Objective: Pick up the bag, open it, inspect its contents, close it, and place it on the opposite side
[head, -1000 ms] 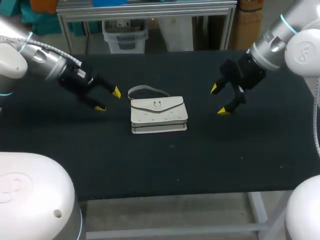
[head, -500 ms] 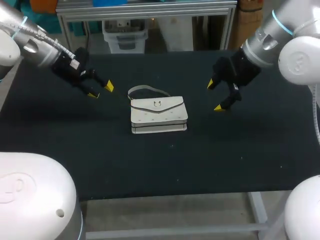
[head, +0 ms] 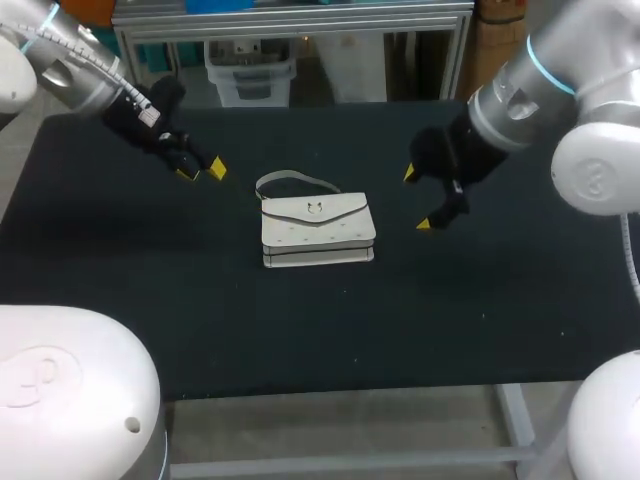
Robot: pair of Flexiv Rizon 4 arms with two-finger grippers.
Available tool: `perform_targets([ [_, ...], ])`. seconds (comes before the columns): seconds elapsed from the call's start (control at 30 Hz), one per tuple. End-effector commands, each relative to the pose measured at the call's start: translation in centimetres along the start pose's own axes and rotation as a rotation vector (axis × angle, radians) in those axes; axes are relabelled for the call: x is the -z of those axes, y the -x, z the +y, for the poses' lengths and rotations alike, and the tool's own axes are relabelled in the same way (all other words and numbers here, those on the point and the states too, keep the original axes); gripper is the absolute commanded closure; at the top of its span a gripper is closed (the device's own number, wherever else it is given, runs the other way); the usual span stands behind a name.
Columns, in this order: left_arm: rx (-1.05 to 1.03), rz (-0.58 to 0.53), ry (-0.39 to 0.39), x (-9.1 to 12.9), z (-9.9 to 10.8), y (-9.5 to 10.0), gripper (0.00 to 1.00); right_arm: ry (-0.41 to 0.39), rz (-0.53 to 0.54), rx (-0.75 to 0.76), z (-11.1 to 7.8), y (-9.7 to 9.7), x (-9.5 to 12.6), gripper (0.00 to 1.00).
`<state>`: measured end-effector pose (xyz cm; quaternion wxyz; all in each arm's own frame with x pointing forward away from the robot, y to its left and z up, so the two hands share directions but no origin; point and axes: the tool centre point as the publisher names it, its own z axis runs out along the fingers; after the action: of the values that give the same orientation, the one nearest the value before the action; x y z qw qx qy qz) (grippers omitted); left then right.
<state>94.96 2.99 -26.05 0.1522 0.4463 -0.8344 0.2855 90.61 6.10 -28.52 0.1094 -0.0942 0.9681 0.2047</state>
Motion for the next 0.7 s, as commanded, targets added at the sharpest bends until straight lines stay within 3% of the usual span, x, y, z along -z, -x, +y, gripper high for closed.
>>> perform_targets([
  [0.03, 0.0, 0.002, 0.002, -0.1, -0.1, 0.1, 0.0, -0.002, -0.01, -0.001, 0.0, -0.1, -0.2, 0.0],
  [0.23, 0.0, 0.002, 0.002, -0.1, -0.1, 0.1, 0.0, -0.002, -0.01, -0.001, 0.0, -0.1, -0.2, 0.0],
  [0.3, 0.0, 0.002, 0.002, -0.1, -0.1, 0.1, 0.0, -0.006, -0.029, 0.043, 1.1, 0.3, -0.3, 0.0],
  [0.47, -0.177, -0.1, -0.066, 0.2, -0.7, -0.2, 0.0, -0.025, -0.046, 0.077, 3.0, 0.2, -0.9, 0.0],
  [0.7, -0.471, -0.136, -0.085, 0.7, -1.3, -1.6, 0.0, -0.034, -0.056, 0.121, 4.4, -0.5, -2.4, 0.0],
])
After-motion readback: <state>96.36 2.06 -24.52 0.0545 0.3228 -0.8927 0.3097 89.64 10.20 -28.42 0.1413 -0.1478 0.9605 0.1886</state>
